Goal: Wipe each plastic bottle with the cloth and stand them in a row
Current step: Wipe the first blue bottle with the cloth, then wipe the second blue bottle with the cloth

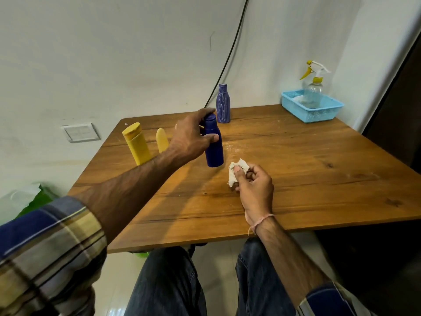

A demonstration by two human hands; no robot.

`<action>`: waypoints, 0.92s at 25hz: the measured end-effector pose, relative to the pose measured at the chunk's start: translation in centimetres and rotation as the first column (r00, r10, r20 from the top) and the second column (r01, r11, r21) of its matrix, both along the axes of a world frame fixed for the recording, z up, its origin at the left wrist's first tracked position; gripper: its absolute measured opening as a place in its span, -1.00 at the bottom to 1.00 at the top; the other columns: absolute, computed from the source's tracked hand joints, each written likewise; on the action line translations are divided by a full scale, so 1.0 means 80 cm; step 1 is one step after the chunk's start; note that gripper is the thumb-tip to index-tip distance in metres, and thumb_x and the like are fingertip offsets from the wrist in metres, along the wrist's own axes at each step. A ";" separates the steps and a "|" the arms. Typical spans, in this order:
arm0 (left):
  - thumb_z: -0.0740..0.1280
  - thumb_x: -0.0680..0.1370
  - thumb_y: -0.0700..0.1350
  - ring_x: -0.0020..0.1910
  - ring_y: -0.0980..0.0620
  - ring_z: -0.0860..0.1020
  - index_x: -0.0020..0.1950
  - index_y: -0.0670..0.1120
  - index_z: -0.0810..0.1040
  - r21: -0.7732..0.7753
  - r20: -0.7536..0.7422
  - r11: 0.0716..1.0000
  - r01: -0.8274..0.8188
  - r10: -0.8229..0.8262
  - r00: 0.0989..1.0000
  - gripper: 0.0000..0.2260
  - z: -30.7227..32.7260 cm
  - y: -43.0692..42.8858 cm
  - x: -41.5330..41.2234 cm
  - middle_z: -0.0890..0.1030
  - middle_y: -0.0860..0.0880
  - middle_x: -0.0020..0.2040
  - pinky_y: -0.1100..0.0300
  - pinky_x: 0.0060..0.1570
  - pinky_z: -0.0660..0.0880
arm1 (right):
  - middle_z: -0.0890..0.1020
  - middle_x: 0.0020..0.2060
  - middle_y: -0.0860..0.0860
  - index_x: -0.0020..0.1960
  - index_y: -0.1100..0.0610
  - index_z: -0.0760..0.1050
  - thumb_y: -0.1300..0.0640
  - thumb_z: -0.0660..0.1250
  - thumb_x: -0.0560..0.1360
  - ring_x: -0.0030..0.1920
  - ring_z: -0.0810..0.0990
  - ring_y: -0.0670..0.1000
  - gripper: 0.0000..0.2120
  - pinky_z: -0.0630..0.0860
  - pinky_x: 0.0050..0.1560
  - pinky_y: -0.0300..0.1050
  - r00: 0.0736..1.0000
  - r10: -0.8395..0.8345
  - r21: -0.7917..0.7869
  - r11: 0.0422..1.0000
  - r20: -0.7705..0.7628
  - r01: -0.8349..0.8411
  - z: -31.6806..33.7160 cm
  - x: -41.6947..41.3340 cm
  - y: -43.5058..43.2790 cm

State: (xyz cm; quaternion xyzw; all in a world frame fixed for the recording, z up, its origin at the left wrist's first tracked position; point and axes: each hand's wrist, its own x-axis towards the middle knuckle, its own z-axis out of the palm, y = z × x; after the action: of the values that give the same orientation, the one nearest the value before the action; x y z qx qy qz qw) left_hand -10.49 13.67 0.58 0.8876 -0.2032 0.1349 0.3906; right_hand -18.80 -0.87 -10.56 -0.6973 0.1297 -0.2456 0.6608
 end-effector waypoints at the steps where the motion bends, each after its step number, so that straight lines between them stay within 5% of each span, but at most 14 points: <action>1: 0.50 0.50 -0.17 0.09 0.10 0.55 0.50 -0.03 0.38 0.038 -0.019 0.999 0.004 -0.003 1.000 -0.40 -0.001 -0.003 0.005 0.58 -0.06 0.29 0.20 0.09 0.53 | 0.69 -0.21 -0.07 0.07 -0.12 0.56 0.06 0.43 0.54 -0.25 0.70 -0.02 -0.86 0.68 -0.22 0.08 1.000 0.017 0.035 0.999 0.010 -0.017 0.001 0.000 -0.001; 4: 0.47 0.52 -0.16 0.11 0.11 0.51 0.48 -0.06 0.40 0.104 -0.057 0.994 0.012 -0.007 0.998 -0.46 -0.005 -0.005 0.014 0.56 -0.07 0.30 0.19 0.10 0.50 | 0.71 -0.08 -0.02 0.28 -0.06 0.52 0.15 0.39 0.57 -0.22 0.72 -0.01 -0.69 0.65 -0.24 -0.11 0.995 0.093 0.073 0.993 0.030 -0.095 0.001 0.002 -0.004; 10: 0.48 0.50 0.09 0.08 0.09 0.54 0.52 0.03 0.33 0.199 -0.049 0.979 0.050 -0.041 0.998 -0.36 -0.002 0.000 0.021 0.57 -0.04 0.30 0.12 0.09 0.53 | 0.70 0.08 -0.02 0.20 0.04 0.64 0.37 0.33 0.56 -0.05 0.71 -0.01 -0.67 0.63 -0.09 -0.18 0.981 0.192 0.162 0.969 -0.006 -0.189 0.006 0.029 -0.040; 13: 0.38 0.47 0.29 0.13 0.08 0.55 0.48 0.06 0.40 0.111 0.031 0.993 0.029 -0.033 0.999 -0.36 0.022 -0.006 0.026 0.57 0.00 0.27 0.08 0.07 0.57 | 0.72 0.04 0.02 0.19 0.08 0.64 0.45 0.40 0.47 0.01 0.71 -0.03 -0.60 0.61 -0.03 -0.21 0.970 0.244 0.246 0.939 0.012 -0.239 0.012 0.045 -0.060; 18: 0.43 0.53 0.03 0.01 0.07 0.58 0.35 -0.06 0.51 -0.043 0.055 0.996 -0.080 0.082 0.995 -0.59 0.085 -0.043 0.109 0.62 -0.02 0.15 0.36 -0.23 0.42 | 0.74 -0.04 -0.08 0.10 0.02 0.64 0.35 0.51 0.42 0.02 0.71 -0.10 -0.66 0.61 -0.06 -0.24 0.981 0.196 0.190 0.963 0.002 -0.192 0.012 0.062 -0.074; 21: 0.41 0.55 -0.15 0.00 0.03 0.56 0.36 -0.11 0.50 0.081 -0.046 0.990 -0.117 0.121 0.992 -0.63 0.096 -0.066 0.177 0.60 -0.10 0.20 0.36 -0.27 0.42 | 0.74 -0.08 -0.14 0.06 -0.02 0.63 0.28 0.51 0.44 -0.03 0.70 -0.14 -0.72 0.65 0.01 -0.14 0.983 0.181 0.127 0.976 -0.025 -0.176 0.007 0.064 -0.073; 23: 0.39 0.56 -0.21 0.09 -0.02 0.55 0.39 -0.12 0.50 0.236 -0.069 0.967 -0.092 0.111 0.991 -0.61 0.094 -0.076 0.217 0.57 -0.14 0.30 0.27 -0.09 0.48 | 0.74 -0.09 -0.15 0.05 -0.04 0.63 0.23 0.51 0.45 -0.06 0.71 -0.13 -0.76 0.66 0.04 -0.03 0.987 0.162 0.092 0.983 -0.016 -0.160 0.004 0.064 -0.072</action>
State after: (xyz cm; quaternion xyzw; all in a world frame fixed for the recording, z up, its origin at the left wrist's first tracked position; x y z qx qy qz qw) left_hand 6.84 7.56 8.13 0.9412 -0.1558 0.0938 0.2847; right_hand -13.68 -6.60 -10.28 -0.6777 0.0916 -0.1770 0.7078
